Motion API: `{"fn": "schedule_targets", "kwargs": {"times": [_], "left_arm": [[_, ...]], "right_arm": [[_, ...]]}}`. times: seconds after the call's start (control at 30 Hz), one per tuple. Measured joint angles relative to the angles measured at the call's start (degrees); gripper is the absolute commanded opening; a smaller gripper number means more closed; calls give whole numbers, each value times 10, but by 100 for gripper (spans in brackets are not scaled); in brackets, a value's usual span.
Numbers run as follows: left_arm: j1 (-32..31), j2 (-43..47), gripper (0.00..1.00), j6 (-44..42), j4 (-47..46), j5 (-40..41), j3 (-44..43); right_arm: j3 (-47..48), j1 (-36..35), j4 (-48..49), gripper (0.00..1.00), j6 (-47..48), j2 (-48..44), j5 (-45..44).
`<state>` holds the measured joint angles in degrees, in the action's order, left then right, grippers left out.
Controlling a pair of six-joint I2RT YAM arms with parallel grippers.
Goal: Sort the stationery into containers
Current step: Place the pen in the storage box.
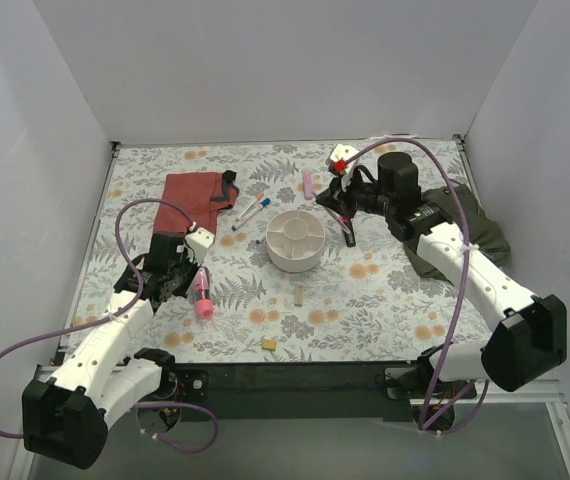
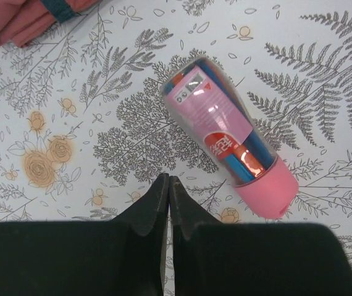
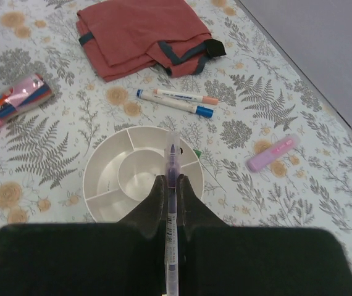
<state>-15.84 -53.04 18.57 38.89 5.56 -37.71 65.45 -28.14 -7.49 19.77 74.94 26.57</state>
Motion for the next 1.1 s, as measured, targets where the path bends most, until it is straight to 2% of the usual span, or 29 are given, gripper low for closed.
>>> {"fn": "schedule_targets", "kwargs": {"times": [0.17,0.43,0.67,1.1], "left_arm": [[0,2,0,-7,2,0,27],[0,-3,0,-11,4,-9,38],[0,-23,0,-20,5,-34,52],[0,-59,0,-31,-4,-47,64]], "right_arm": [[-16,-1,103,1,-78,44,12],[-27,-2,216,1,-139,76,24],[-52,-2,314,1,-165,124,33],[-54,-2,411,1,-188,200,39]]}}
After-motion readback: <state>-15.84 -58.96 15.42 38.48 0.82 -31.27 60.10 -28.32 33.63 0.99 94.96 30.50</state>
